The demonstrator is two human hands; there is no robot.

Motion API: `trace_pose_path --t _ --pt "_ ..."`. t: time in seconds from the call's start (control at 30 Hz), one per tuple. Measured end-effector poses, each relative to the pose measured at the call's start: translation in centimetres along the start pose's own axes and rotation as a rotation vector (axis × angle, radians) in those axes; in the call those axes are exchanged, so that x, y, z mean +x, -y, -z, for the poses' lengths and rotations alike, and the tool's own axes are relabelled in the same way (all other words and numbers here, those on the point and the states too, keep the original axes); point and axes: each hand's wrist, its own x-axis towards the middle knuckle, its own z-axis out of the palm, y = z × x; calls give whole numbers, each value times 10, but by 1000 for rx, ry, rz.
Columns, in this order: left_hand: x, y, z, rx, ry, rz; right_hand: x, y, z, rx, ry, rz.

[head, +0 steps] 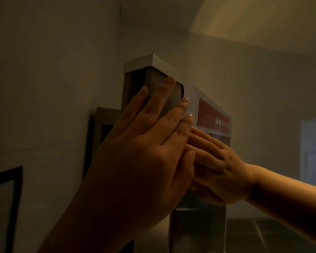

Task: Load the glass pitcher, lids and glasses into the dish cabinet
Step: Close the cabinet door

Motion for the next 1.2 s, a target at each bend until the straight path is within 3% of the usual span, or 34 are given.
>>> trace_pose_path --t 0.2,0.43,0.9,1.2 --pt "-15 18 -20 153 185 75 -13 14 -50 -82 76 -152" --pt "-35 35 -51 217 224 176 -16 19 -100 16 29 -365" --pt "-77 56 -159 330 324 262 -66 9 -175 14 81 -566" --pt "-100 81 -215 299 364 309 -91 1 -215 -35 145 -603"
